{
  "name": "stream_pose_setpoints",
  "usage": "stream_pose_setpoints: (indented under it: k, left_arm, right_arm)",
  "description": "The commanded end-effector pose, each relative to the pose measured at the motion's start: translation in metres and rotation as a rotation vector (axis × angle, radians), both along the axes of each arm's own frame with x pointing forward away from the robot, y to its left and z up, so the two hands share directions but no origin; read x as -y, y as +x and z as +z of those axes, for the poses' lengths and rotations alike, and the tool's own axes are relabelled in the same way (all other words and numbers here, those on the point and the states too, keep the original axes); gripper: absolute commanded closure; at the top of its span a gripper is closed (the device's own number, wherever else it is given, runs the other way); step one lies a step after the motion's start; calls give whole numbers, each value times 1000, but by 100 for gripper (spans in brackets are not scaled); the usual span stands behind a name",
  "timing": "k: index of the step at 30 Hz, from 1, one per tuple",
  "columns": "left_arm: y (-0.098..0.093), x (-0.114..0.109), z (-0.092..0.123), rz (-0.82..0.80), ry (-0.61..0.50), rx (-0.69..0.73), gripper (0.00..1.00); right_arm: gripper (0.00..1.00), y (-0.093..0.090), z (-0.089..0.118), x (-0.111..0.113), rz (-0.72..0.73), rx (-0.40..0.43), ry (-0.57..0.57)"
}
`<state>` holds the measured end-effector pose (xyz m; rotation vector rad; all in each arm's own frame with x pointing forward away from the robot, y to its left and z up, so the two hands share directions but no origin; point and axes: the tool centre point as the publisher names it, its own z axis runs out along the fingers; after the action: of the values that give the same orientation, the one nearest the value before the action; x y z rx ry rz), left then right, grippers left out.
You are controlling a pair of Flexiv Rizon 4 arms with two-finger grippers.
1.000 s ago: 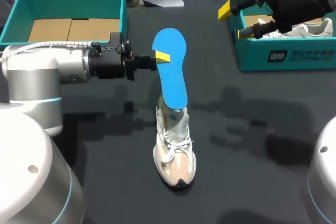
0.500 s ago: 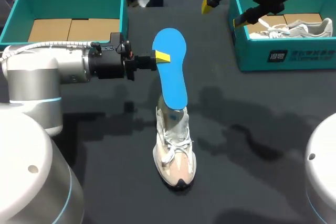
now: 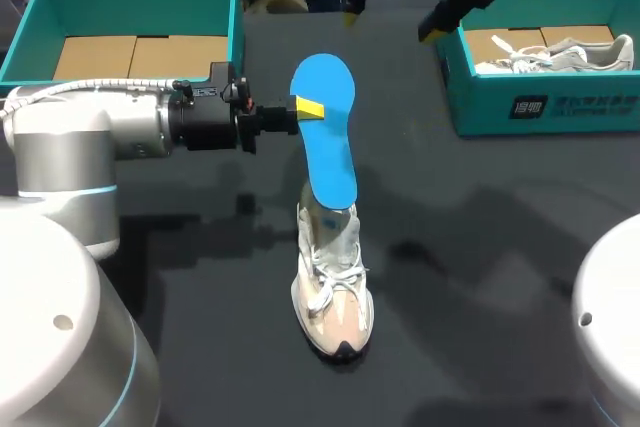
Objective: Take the shoe out of the shoebox, open the shoe tongue, remove and reinsert the insole, then place the shoe into the shoebox
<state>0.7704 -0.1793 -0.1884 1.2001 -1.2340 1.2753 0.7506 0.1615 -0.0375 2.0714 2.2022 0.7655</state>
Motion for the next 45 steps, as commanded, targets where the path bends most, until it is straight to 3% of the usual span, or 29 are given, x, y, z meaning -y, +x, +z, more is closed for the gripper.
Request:
stream_pose_setpoints:
  k: [1, 16, 29, 39, 45]
  left_arm:
    - [0, 0, 0, -1, 2, 0, 100]
    - [0, 0, 0, -1, 2, 0, 100]
    - [0, 0, 0, -1, 2, 0, 100]
    - [0, 0, 0, -1, 2, 0, 100]
    - [0, 0, 0, -1, 2, 0, 100]
  right_arm:
    - [0, 0, -3, -8, -62, -11, -137]
    - [0, -1, -7, -2, -63, -25, -73]
    - [0, 6, -19, 31, -11, -87, 383]
    - [0, 10, -26, 50, 9, -95, 602]
    - [0, 14, -32, 53, -15, -95, 620]
